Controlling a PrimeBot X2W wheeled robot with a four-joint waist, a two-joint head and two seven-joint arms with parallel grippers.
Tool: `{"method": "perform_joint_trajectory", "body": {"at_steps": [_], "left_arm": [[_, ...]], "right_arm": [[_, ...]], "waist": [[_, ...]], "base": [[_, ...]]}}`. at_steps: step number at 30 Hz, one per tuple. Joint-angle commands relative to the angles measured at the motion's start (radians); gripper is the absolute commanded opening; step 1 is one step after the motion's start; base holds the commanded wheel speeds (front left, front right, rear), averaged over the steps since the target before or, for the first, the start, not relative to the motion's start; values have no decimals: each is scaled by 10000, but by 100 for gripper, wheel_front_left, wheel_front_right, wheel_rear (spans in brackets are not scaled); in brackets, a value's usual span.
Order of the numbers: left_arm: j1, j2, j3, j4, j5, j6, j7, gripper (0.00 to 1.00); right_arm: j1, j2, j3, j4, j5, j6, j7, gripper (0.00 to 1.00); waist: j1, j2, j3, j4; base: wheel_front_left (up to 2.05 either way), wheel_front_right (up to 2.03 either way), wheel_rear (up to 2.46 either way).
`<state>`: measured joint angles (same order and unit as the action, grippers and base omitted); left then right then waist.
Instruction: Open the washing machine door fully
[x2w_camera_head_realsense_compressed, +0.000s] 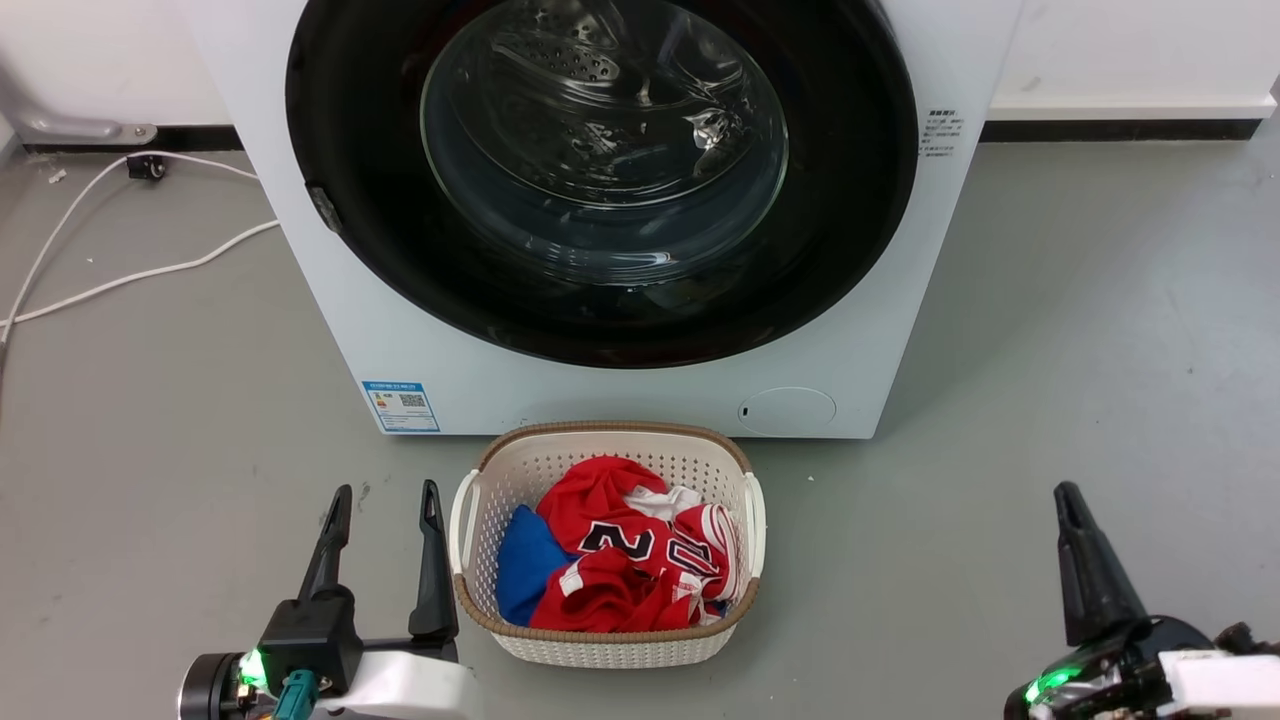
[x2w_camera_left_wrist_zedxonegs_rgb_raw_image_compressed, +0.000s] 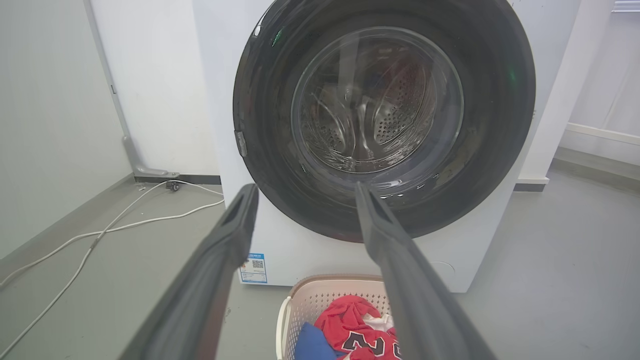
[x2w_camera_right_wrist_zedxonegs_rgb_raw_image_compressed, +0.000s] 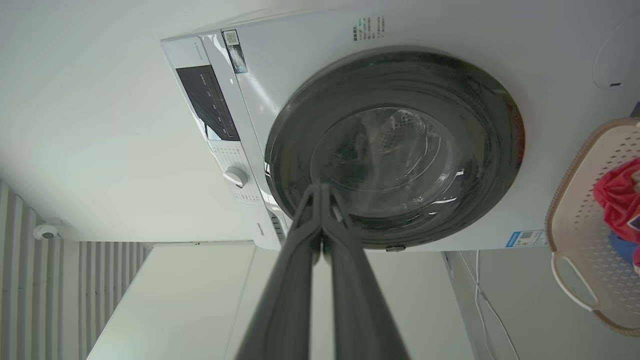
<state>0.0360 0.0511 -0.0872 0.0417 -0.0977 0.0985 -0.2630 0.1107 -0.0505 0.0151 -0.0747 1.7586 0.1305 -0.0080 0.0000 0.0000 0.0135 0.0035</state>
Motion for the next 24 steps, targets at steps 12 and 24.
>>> {"method": "perform_joint_trajectory", "body": {"at_steps": [12,24], "left_arm": [[-874,-12,-26,-390,271,-89,-28,100],[-2276,-12,-402,-840,401,-118,-26,100]], "right_arm": [[-2819,-430,-1894,1380,-308,4,850,0],[-7495,-2027,-2492,3919,-531,4,2285,0]], "waist": [[0,0,1394,146],[0,0,3491,617]], "base": [[0,0,0],[0,0,0]]}}
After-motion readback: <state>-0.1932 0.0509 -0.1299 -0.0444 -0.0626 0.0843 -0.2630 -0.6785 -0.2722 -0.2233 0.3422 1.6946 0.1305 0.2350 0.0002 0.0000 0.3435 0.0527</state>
